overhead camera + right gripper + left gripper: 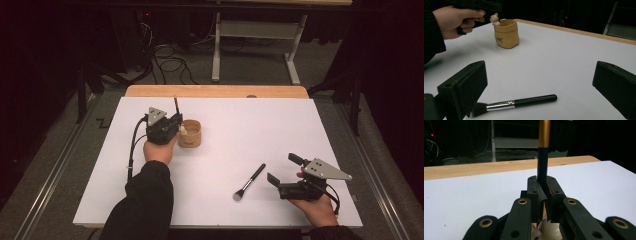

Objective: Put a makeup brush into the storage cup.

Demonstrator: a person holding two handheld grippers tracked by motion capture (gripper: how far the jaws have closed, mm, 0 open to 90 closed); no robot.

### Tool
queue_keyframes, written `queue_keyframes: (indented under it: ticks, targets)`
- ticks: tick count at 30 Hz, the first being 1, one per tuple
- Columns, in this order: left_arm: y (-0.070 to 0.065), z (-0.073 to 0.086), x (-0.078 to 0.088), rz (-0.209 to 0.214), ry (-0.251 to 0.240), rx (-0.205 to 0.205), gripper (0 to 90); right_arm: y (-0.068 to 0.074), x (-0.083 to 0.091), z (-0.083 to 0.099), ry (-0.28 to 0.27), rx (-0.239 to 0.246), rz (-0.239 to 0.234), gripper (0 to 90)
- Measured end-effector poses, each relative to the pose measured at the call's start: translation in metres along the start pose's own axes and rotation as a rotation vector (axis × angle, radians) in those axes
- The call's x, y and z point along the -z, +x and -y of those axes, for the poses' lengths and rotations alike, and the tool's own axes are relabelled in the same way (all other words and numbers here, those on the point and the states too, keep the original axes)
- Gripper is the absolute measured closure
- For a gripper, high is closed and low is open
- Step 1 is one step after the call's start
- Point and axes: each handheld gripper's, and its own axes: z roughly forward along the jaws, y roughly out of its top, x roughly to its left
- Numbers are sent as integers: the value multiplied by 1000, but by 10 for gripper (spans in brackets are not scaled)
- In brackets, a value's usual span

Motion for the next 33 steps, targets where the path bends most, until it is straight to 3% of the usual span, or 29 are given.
queue_keyframes:
  ticks: [15, 18, 21, 23, 33]
  targets:
    - [-1, 2, -1, 0, 8, -1, 818, 0, 0, 0, 5, -4, -3, 3]
    - [0, 0, 1, 18, 0, 17, 700, -1, 0, 0, 2, 0, -1, 3]
    - [-2, -1, 5, 19, 0, -13, 657, -1, 0, 0, 5, -1, 0, 3]
    - [-2, -2, 7, 6, 2, -14, 582, -1, 0, 0, 3, 0, -1, 3]
    - [-4, -6, 28, -3, -6, -29, 478, 0, 0, 0, 5, 4, 8, 3]
